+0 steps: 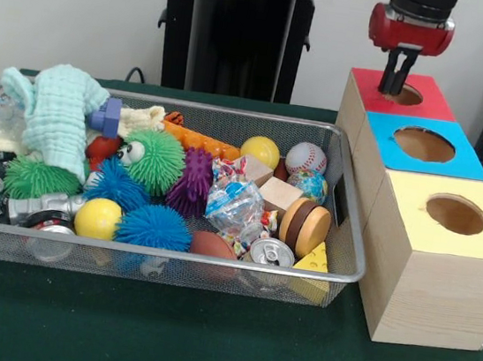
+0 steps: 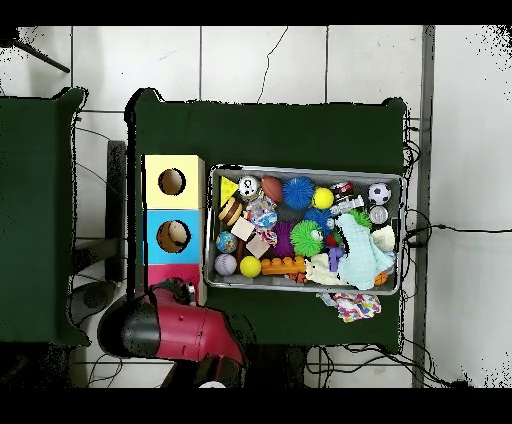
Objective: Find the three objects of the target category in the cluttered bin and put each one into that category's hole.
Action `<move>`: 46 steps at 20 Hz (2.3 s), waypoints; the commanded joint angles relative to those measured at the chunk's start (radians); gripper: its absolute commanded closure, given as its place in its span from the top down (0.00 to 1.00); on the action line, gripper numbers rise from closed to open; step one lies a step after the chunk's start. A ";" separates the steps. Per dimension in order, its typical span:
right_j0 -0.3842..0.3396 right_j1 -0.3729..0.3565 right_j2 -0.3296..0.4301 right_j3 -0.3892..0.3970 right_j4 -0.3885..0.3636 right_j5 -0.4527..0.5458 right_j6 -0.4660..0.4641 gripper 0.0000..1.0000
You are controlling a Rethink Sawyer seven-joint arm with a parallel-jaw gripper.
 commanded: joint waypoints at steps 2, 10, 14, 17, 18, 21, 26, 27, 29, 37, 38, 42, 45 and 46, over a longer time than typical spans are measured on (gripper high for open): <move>-0.076 -0.051 -0.026 0.002 -0.031 0.102 0.152 0.00; -0.514 -0.190 0.257 0.108 -0.216 -0.110 -0.040 1.00; -0.653 -0.228 0.365 0.130 -0.219 -0.033 -0.126 1.00; -0.747 -0.277 0.414 0.081 -0.237 0.055 -0.171 1.00; -0.757 -0.285 0.408 0.062 -0.245 0.085 -0.168 1.00; -0.750 -0.274 0.366 -0.003 -0.278 0.189 -0.130 1.00; -0.703 -0.239 0.299 -0.129 -0.300 0.314 -0.025 1.00; -0.707 -0.237 0.305 -0.138 -0.302 0.319 -0.024 1.00; -0.695 -0.222 0.294 -0.172 -0.317 0.339 -0.006 1.00; -0.643 -0.207 0.294 -0.177 -0.351 0.279 0.056 1.00; -0.643 -0.195 0.291 -0.160 -0.339 0.295 0.072 1.00; -0.659 -0.168 0.306 -0.116 -0.313 0.287 0.074 1.00; -0.707 -0.161 0.374 -0.064 -0.319 0.220 0.001 1.00; -0.711 -0.149 0.382 -0.058 -0.332 0.192 -0.001 1.00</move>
